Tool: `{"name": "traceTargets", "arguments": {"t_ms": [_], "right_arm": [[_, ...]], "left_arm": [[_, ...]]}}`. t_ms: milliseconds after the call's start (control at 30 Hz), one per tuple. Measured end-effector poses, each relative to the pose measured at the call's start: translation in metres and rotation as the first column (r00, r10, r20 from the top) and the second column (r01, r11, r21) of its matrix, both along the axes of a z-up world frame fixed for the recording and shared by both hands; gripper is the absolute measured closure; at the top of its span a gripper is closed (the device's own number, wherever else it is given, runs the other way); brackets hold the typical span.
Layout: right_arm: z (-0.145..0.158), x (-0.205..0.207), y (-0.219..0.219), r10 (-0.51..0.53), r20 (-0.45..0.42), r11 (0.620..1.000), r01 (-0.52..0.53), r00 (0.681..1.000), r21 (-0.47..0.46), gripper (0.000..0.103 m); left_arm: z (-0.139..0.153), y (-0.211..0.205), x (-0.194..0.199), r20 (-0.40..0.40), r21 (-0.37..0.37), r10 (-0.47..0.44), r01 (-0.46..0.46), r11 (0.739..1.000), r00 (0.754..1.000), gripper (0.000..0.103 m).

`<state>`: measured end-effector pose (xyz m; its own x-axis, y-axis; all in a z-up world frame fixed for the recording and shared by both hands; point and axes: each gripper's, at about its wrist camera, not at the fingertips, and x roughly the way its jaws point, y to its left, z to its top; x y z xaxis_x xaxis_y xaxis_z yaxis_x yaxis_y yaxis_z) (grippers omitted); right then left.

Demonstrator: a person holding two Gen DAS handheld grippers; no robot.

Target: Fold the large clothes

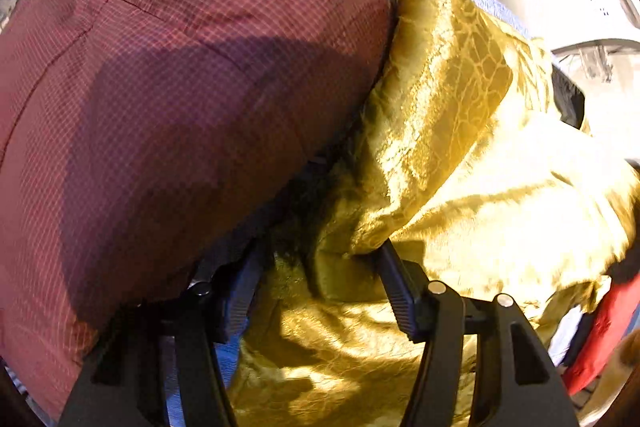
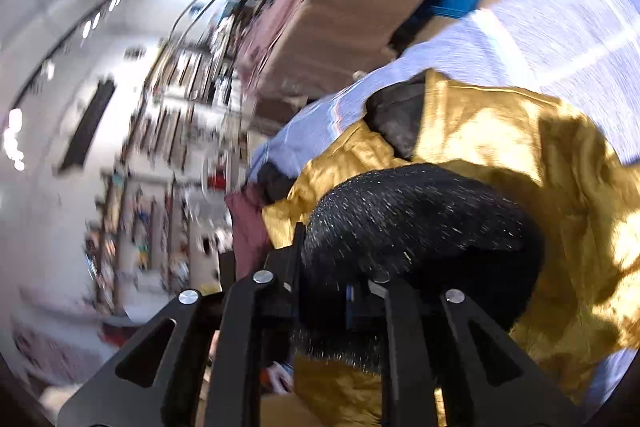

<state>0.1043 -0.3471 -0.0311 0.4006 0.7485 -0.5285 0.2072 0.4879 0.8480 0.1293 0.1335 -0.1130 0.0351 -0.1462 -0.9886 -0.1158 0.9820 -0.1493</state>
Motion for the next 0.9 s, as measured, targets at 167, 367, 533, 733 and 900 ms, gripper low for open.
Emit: {"name": "traceTargets", "arguments": {"t_ms": [167, 367, 533, 733, 900], "right_arm": [[-0.018, -0.021, -0.025, -0.114, -0.117, 0.98, 0.093, 0.987, -0.176, 0.005], [-0.057, -0.047, 0.031, 0.127, -0.184, 0.922, -0.184, 0.975, -0.341, 0.005], [-0.037, -0.091, -0.005, 0.028, -0.007, 0.887, -0.028, 1.0, -0.461, 0.005], [0.006, -0.142, -0.118, -0.314, 0.036, 0.559, 0.215, 0.949, -0.8, 0.005], [-0.008, -0.115, -0.158, -0.277, -0.095, 0.423, 0.033, 0.956, -0.905, 0.005]], "left_arm": [[0.001, -0.006, -0.007, 0.001, 0.025, -0.012, 0.012, 1.0, 1.0, 0.045], [0.021, -0.027, -0.025, 0.045, 0.149, -0.129, 0.121, 0.981, 0.991, 0.031], [0.059, -0.049, -0.056, 0.163, 0.268, -0.283, 0.233, 0.935, 0.945, 0.016], [0.101, -0.07, -0.086, 0.227, 0.274, -0.309, 0.244, 0.93, 0.924, 0.006], [0.113, -0.076, -0.092, 0.207, 0.205, -0.273, 0.231, 0.951, 0.939, 0.006]]}}
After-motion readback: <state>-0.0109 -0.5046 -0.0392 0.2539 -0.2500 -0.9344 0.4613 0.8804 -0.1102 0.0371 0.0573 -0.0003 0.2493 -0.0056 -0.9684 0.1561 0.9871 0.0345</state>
